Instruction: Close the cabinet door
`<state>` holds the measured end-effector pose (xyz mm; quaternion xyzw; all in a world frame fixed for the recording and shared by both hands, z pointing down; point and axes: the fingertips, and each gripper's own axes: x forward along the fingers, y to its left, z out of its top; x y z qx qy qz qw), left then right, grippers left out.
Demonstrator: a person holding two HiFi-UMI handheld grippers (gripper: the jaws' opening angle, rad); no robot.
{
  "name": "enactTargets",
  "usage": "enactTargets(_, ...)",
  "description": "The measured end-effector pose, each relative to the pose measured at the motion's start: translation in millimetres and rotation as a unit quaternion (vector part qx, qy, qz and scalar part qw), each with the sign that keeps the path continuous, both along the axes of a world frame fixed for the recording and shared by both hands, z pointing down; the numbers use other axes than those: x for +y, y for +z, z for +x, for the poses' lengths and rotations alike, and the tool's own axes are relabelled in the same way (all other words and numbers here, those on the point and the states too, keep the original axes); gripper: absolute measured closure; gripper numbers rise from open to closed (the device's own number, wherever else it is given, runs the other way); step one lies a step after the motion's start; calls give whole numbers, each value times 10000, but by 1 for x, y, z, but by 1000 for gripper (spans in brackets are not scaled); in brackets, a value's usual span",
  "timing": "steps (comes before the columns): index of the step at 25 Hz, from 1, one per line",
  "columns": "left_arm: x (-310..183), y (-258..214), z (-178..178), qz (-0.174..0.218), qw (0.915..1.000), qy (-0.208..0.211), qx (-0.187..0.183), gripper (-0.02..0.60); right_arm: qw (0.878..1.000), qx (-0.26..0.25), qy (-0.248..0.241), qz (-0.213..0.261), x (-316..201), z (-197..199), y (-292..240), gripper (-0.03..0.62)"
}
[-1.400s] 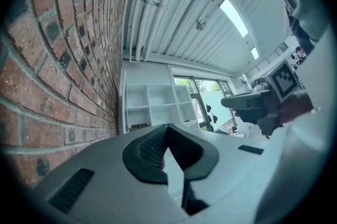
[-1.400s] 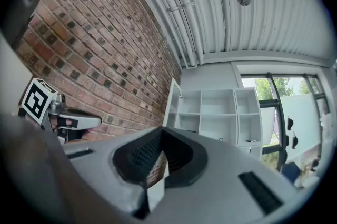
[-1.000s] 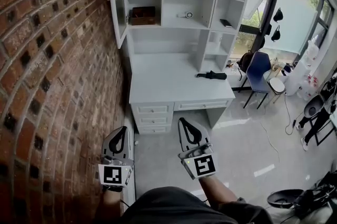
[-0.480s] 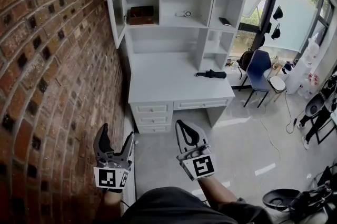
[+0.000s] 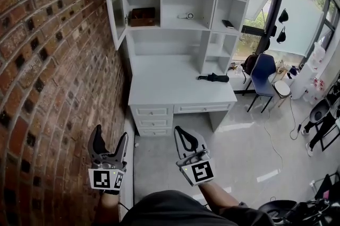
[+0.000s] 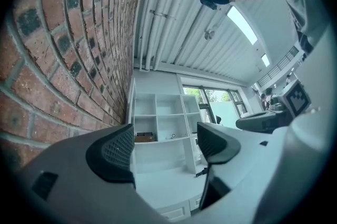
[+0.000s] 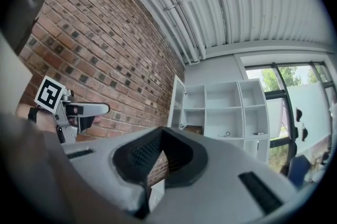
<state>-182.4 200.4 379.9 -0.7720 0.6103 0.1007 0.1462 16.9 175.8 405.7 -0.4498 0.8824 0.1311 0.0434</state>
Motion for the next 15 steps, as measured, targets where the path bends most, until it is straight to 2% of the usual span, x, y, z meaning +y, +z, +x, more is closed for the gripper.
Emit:
enactTargets(9,-4,-6,11,73,9997,-215,-73,219,9996,58,-229,-125,-8,14,16,595)
enactTargets(15,-39,-12,-3,192,9995,-244,-15,222,9995,222,-217,-99,-38,6,20,595)
